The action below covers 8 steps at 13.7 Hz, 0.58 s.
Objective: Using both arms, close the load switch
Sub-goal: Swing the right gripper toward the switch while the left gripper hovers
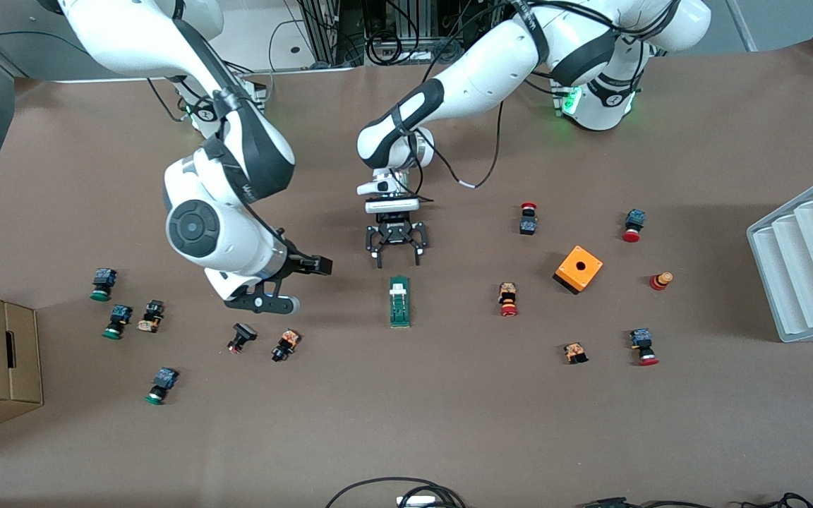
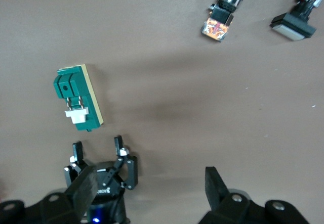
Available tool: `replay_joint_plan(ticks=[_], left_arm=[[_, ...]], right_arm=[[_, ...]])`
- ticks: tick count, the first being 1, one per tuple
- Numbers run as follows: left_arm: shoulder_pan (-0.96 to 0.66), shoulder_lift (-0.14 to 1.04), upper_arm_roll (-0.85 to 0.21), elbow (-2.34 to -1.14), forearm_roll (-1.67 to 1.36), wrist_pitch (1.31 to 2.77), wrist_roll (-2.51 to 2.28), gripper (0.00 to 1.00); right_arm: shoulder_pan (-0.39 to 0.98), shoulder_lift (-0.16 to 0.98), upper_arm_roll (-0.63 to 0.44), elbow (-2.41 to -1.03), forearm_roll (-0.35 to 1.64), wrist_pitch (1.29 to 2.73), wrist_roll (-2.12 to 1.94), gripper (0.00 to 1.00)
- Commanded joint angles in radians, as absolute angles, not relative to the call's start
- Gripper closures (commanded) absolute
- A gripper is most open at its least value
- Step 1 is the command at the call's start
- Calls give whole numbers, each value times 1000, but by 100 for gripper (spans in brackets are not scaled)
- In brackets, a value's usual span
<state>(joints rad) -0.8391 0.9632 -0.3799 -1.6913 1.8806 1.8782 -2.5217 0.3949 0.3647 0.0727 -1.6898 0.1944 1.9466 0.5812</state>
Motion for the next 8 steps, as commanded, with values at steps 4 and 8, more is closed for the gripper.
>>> replay_joint_plan(ticks=[4, 8], left_arm=[[-882, 1002, -345, -1640, 1901, 1871, -2549, 0], [-882, 1003, -345, -1632, 1902, 1871, -2546, 0]], right_arm=[[460, 399, 60, -1695, 189, 2017, 645, 6], [520, 422, 63, -1695, 8, 2063, 437, 5]])
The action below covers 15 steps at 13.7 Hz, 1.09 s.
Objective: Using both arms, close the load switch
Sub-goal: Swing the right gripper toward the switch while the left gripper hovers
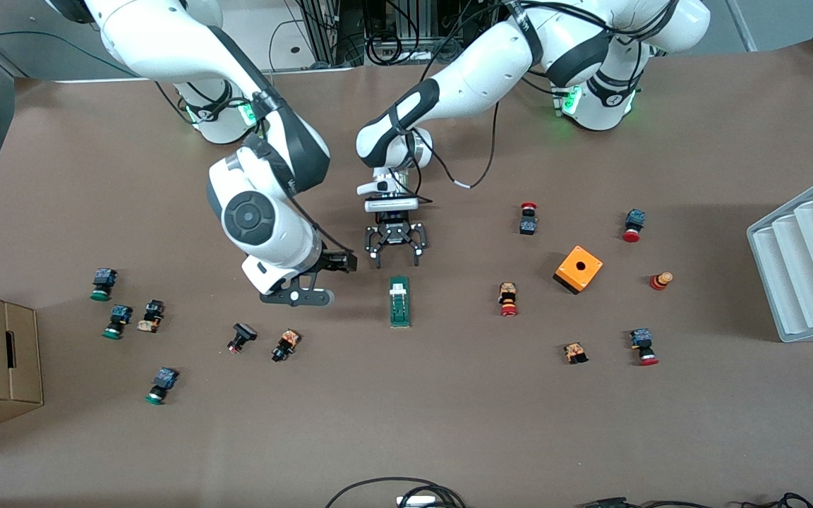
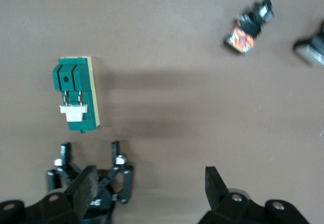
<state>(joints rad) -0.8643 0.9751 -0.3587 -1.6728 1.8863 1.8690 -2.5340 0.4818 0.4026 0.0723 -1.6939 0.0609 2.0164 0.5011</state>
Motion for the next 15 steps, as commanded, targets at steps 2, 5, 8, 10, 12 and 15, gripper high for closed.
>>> replay_joint_plan(ticks=[2, 5, 8, 10, 12, 15], left_arm=[[-882, 1003, -345, -1629, 1901, 1871, -2546, 0], [-882, 1003, -345, -1629, 1901, 1871, -2548, 0], [-882, 1005, -345, -1629, 1901, 1871, -2548, 0], [-882, 1003, -345, -1629, 1901, 1871, -2546, 0], [-884, 1005, -345, -1629, 1901, 1871, -2546, 0], [-882, 1005, -345, -1629, 1901, 1871, -2546, 0]], right_arm=[[554, 443, 63, -1695, -11, 2115, 433, 5], [609, 486, 61, -1694, -135, 2207, 433, 5], [633, 503, 61, -1694, -271, 2236, 431, 5], [637, 508, 63, -1695, -359, 2252, 430, 5], [643, 515, 63, -1695, -405, 2270, 430, 5], [655, 522, 63, -1695, -426, 2298, 387, 5]])
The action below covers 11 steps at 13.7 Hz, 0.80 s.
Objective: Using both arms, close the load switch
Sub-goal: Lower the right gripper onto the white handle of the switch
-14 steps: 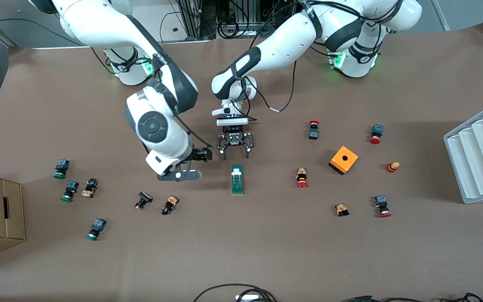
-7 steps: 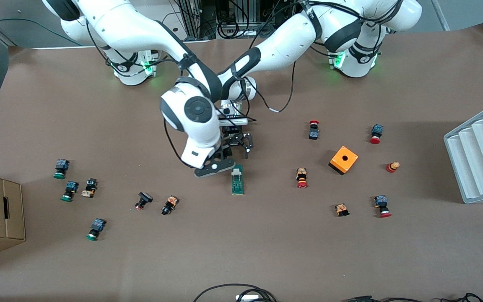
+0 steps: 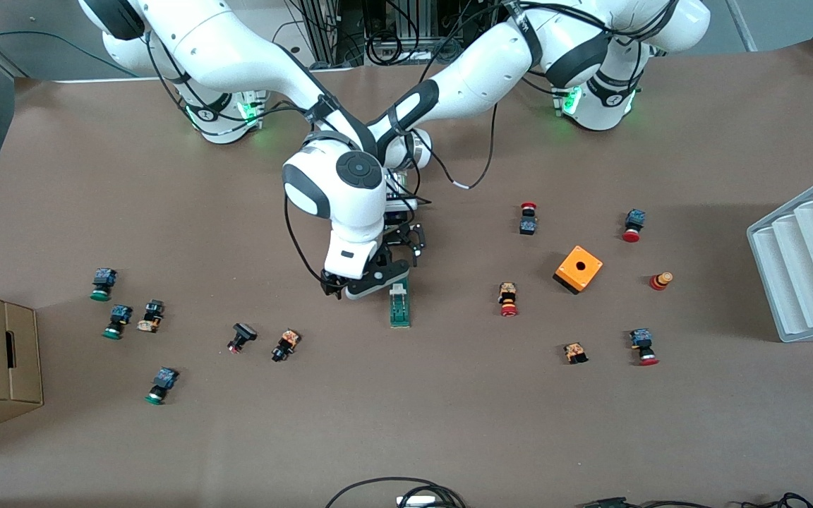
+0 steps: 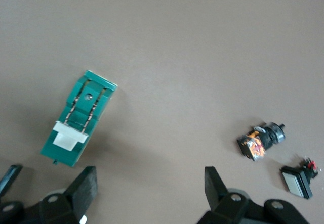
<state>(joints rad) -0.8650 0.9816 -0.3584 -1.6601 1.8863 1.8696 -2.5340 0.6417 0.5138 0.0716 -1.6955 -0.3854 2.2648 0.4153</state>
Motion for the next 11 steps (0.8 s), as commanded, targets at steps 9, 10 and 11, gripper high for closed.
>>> replay_joint_plan(ticks=[9, 10, 11], left_arm=[[-884, 1003, -345, -1629, 1901, 1871, -2546, 0], [-882, 1003, -345, -1629, 1901, 1871, -2546, 0], [-884, 1005, -345, -1629, 1901, 1871, -2546, 0]], right_arm=[[666, 592, 63, -1695, -604, 2411, 348, 6], [667, 598, 63, -1695, -624, 2421, 348, 6], [669, 606, 63, -1697, -646, 2431, 350, 7]])
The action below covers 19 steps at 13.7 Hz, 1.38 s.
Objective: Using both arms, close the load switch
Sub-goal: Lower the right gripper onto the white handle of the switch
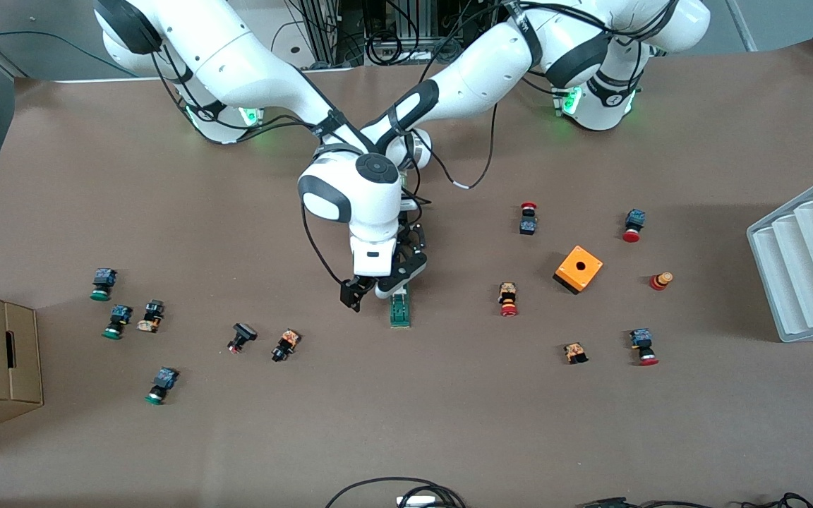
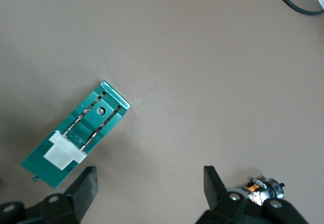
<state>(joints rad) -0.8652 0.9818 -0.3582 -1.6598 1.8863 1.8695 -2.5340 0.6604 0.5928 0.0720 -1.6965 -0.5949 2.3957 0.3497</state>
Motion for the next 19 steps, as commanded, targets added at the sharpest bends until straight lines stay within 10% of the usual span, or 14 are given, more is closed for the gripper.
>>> replay_joint_plan(ticks=[1, 19], left_arm=[[-884, 1005, -345, -1629, 1901, 1871, -2546, 0], [-884, 1003, -344, -1628, 1902, 1871, -2546, 0]], right_arm=[[670, 614, 63, -1697, -652, 2433, 348, 8], [724, 627, 72, -1736, -650, 2444, 365, 10]])
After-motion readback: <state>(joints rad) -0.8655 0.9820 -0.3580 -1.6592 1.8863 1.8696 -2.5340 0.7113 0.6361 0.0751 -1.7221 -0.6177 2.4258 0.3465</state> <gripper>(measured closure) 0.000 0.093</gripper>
